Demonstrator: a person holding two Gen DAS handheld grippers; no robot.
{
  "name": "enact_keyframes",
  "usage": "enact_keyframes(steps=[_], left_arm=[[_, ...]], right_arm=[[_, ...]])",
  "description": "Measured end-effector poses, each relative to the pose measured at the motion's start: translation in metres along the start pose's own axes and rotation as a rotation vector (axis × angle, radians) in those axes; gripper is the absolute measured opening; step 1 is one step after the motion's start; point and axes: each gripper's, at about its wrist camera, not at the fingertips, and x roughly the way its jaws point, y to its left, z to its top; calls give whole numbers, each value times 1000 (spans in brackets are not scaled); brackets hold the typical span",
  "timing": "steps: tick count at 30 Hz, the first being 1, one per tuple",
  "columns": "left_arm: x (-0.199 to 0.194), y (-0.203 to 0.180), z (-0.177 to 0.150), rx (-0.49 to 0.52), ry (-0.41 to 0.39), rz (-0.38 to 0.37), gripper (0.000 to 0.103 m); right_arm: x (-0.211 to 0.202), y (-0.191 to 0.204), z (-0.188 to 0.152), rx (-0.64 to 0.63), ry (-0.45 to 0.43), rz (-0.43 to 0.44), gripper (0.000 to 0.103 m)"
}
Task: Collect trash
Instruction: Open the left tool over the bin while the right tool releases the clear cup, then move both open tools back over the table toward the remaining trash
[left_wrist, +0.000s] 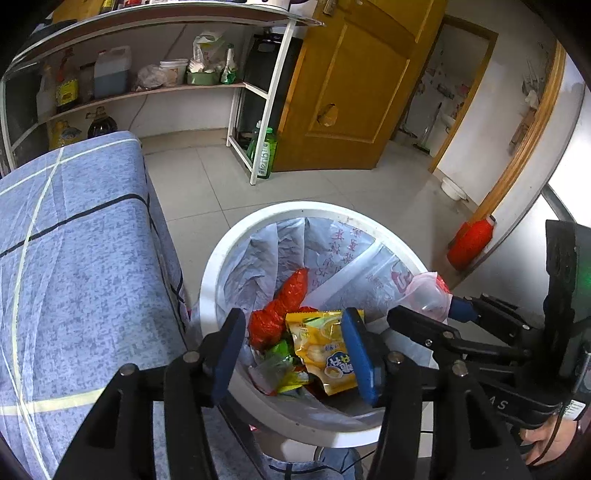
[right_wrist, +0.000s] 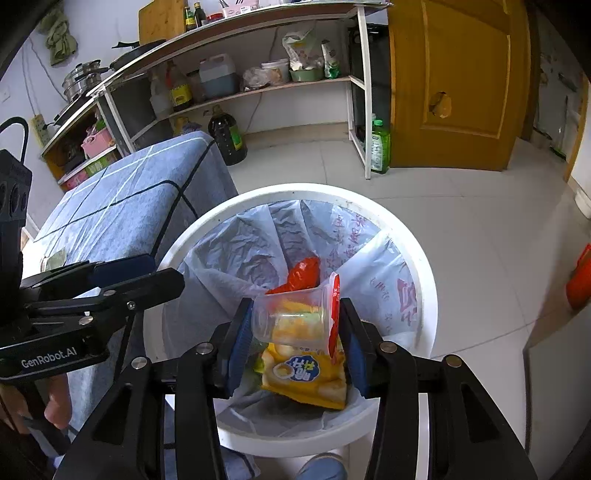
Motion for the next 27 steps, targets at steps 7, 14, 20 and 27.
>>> enact_keyframes(steps=[7,14,20,27], left_arm=[[-11,4,2,-13,-25,-1,57],[-31,8,2,-21,-69,5,57],[-60,20,-2,-37,-127,28,57],[-99,54,-12,-74,-189,92,57]], right_arm=[[-4,2,1,-5,-22,12,56],[-13,3,4,5,-57,10,56],[-32,18,12,-8,-123,39,56],[-47,52,20,-44,-176,119,56]])
